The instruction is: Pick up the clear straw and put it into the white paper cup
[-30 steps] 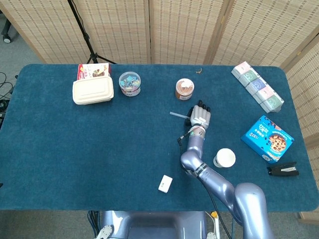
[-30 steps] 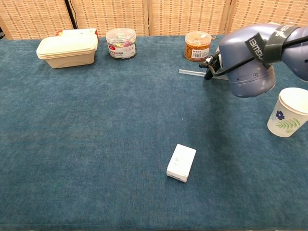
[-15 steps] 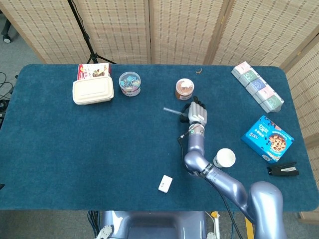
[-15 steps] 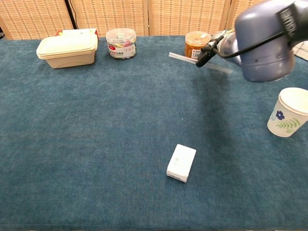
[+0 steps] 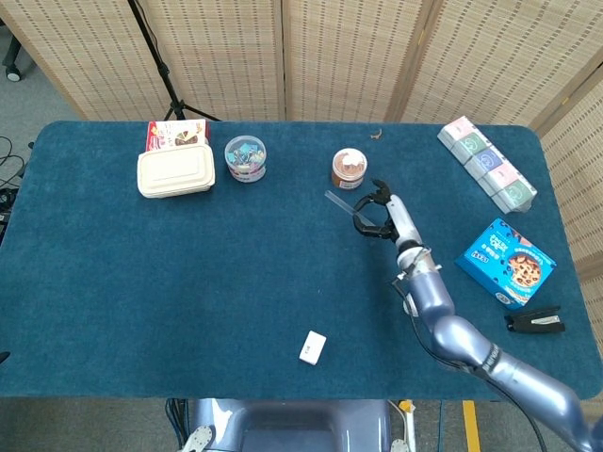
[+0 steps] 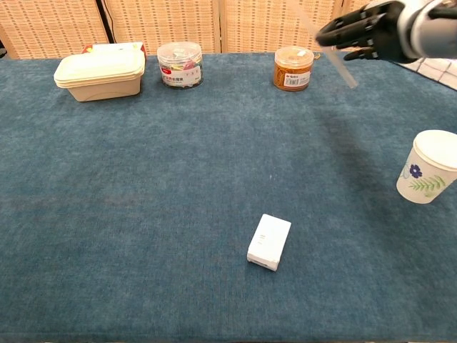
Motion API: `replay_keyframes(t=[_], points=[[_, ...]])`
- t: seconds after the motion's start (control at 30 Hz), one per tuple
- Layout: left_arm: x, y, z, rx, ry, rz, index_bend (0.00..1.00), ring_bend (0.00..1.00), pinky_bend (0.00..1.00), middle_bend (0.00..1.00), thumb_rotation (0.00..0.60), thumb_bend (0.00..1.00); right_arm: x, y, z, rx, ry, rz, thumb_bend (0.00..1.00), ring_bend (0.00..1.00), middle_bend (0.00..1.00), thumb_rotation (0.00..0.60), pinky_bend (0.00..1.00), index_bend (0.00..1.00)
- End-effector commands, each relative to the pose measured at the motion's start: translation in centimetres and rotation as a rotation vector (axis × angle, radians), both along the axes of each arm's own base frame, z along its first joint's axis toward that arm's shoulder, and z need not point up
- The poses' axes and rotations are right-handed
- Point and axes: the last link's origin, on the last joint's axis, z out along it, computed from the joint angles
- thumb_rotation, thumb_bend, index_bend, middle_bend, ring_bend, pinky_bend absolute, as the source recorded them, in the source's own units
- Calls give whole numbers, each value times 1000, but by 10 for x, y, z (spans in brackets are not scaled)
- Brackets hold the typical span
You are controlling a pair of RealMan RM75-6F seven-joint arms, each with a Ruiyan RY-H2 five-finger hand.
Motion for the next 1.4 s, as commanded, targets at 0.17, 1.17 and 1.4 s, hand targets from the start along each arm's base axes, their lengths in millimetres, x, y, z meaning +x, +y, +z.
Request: replay_keyframes(t=[0.17, 1.17, 1.4], points=[[2, -1, -3, -9, 5, -5, 0, 0, 0, 0, 600, 0, -19, 43, 54, -49, -151, 115, 614, 0, 0, 600, 0, 594], [3, -5, -3, -2, 4, -18, 0, 0, 0, 0, 600, 0, -71, 92, 62, 115, -328, 79, 642, 0, 0, 600, 0, 582], [3, -7, -3, 16, 8, -13, 0, 0, 0, 0, 600, 0, -90, 107, 64, 140, -311, 177, 642, 0, 0, 600, 0, 576]])
